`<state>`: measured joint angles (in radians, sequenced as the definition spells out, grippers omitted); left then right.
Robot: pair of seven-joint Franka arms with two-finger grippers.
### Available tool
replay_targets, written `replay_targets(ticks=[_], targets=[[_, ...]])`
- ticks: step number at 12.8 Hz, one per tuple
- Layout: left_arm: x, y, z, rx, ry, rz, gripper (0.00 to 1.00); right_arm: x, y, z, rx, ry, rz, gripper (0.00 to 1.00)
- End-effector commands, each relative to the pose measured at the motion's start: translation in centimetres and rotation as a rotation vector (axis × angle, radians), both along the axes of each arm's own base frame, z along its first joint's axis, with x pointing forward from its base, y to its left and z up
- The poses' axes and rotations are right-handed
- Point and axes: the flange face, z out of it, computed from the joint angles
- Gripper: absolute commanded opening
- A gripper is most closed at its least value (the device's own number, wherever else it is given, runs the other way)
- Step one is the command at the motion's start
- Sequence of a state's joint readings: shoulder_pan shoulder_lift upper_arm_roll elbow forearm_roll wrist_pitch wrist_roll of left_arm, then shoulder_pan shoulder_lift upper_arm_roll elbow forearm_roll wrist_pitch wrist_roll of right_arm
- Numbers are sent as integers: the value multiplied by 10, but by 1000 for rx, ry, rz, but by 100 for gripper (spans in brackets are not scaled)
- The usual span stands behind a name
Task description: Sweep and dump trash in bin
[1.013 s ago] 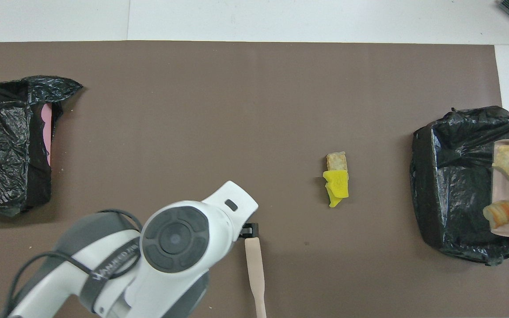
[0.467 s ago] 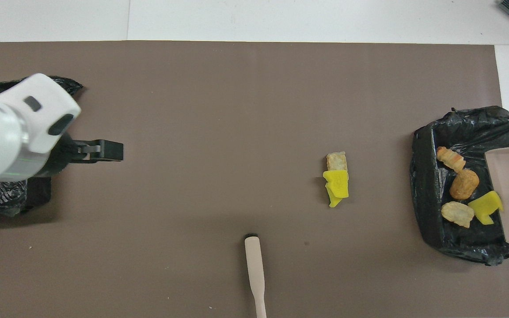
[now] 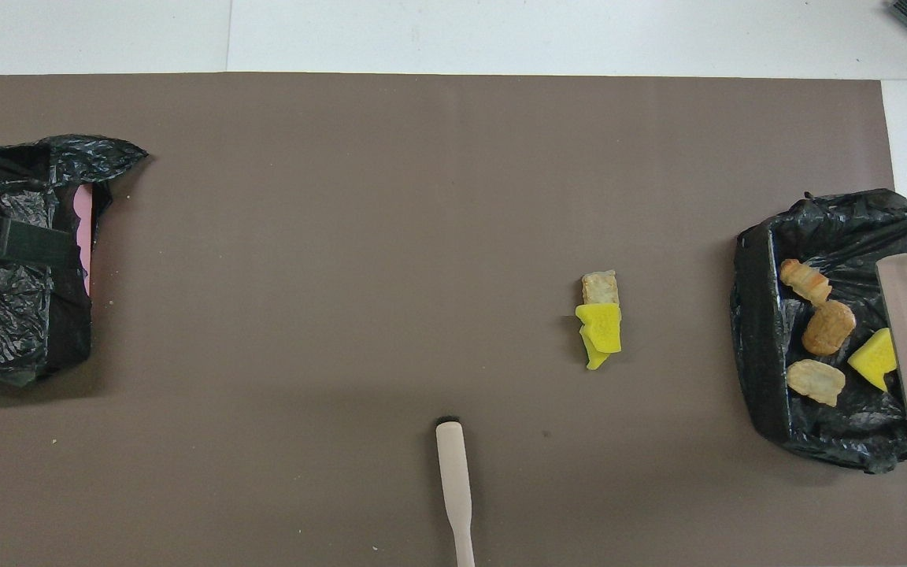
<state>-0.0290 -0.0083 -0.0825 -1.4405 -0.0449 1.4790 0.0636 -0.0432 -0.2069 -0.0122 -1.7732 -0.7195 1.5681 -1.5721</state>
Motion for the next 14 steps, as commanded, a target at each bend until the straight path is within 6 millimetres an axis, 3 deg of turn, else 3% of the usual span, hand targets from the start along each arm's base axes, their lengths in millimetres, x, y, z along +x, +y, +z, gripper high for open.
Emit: replay_targets(ticks=[1,3,4,9,10,12,14], targets=[[-1,10,9,18,15,-36,100,3,53,-2,69,-103,-89,0],[-5,10,7,20,52,-41,100,7,84,-11,175,-234,-242,0],[-7,10,5,21,64,-41,100,10,122,-20,210,-298,-320,0],[-9,12,4,51,85,-51,100,31,239,-83,354,-478,-732,0],[-10,10,6,51,76,-54,100,34,277,-98,363,-525,-804,0],[-20,8,18,52,48,-53,100,55,328,-124,401,-575,-1006,0],[-22,10,16,53,56,-46,100,77,376,-143,421,-614,-1137,0]])
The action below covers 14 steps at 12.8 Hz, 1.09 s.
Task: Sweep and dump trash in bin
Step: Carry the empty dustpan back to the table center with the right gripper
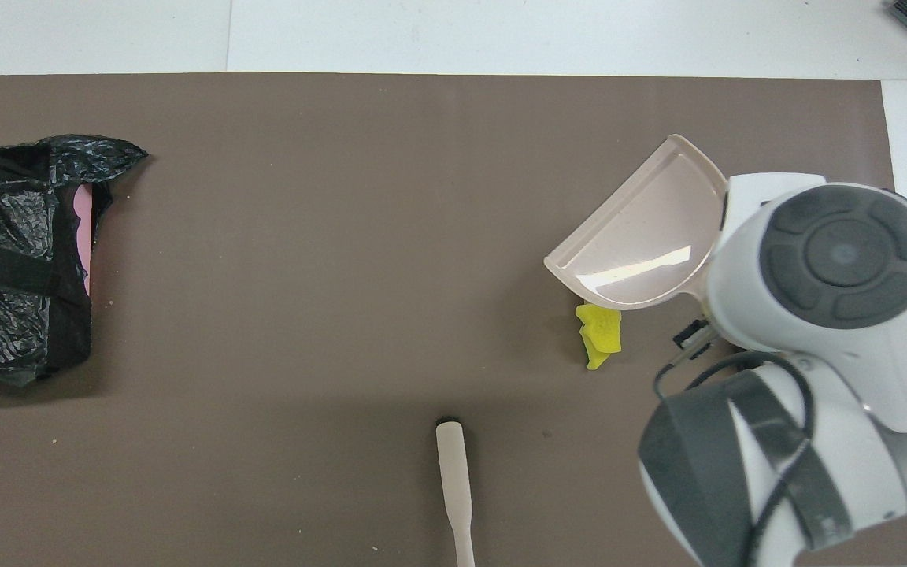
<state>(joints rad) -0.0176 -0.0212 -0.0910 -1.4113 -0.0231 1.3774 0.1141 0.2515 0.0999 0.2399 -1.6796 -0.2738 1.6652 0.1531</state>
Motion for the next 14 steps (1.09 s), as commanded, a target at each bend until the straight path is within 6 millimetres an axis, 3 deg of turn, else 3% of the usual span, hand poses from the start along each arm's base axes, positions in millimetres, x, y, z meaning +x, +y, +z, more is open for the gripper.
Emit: replay_targets(ticks=[1,4,5,8,10,12,14], targets=[[-6,6,5,23,0,3,100,43,43,-11,101,-40,-224,0],[-6,4,5,23,0,0,100,44,106,-29,201,-77,-312,0],[-6,4,5,23,0,0,100,42,131,-46,241,-106,-355,0],[-6,5,5,23,0,1,100,44,176,-91,333,-131,-348,0],[-6,4,5,23,0,0,100,43,186,-112,338,-126,-382,0],[-6,5,5,23,0,3,100,46,179,-120,336,-127,-392,0],[-6,6,5,23,0,4,100,43,175,-146,347,-130,-388,0]])
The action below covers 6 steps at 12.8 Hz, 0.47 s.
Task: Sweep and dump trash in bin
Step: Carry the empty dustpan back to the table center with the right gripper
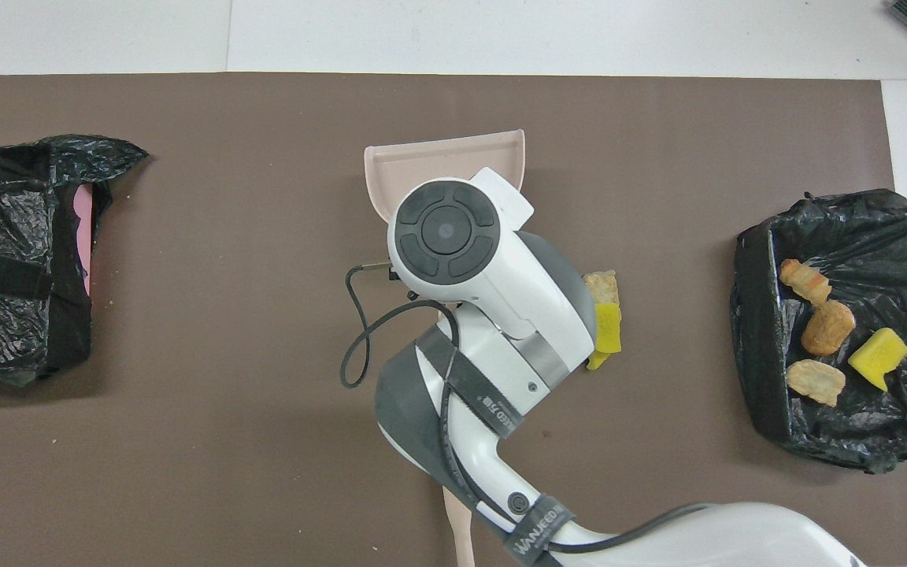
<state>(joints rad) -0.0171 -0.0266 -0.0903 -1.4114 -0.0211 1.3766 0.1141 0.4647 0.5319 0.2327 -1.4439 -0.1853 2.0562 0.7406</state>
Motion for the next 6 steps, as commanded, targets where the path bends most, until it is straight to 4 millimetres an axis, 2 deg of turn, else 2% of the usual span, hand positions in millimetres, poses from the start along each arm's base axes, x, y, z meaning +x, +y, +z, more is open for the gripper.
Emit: replay_targets(ticks=[1,3,6], targets=[[-4,4,3,21,5,0,100,-2,-10,-20,21,4,-14,1],[-4,4,3,21,5,0,100,-8,-22,-30,-8,25,28,4],[-5,4,3,21,3,0,100,-7,-32,-34,-29,37,119,5]])
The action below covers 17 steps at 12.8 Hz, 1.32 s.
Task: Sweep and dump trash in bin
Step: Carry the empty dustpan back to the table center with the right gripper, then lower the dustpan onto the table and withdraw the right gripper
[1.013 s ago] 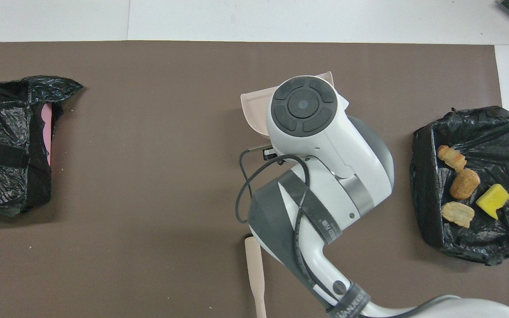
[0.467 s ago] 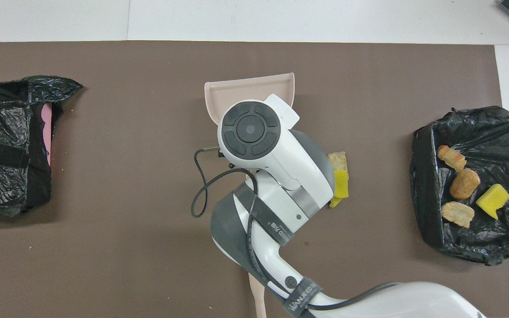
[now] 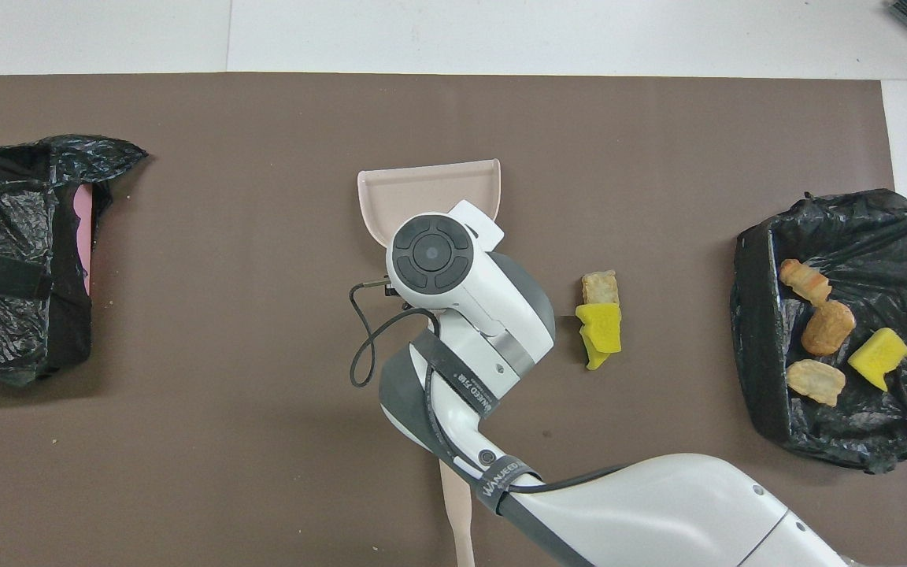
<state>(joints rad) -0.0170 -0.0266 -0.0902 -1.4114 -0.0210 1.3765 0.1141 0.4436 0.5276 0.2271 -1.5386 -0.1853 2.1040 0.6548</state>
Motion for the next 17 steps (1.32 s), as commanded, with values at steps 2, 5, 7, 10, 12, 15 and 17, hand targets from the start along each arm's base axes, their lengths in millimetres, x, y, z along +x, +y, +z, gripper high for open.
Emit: replay_targets(ticks=[2,5,7,10,12,15,17], targets=[[-4,4,3,21,5,-1,100,-9,-19,-2,-11,20,72,10],[-4,5,3,21,5,2,100,-5,-22,0,12,17,43,24],[-5,4,3,21,3,1,100,-8,-21,2,-10,15,78,100],[-4,5,3,21,5,1,100,-18,-27,44,-33,6,121,100],[-4,4,3,21,5,-1,100,-38,-37,82,-72,52,152,100],[-5,4,3,21,3,-1,100,-88,-43,118,-51,146,141,100],[-4,4,3,21,5,-1,100,-138,-42,113,-54,173,171,100]])
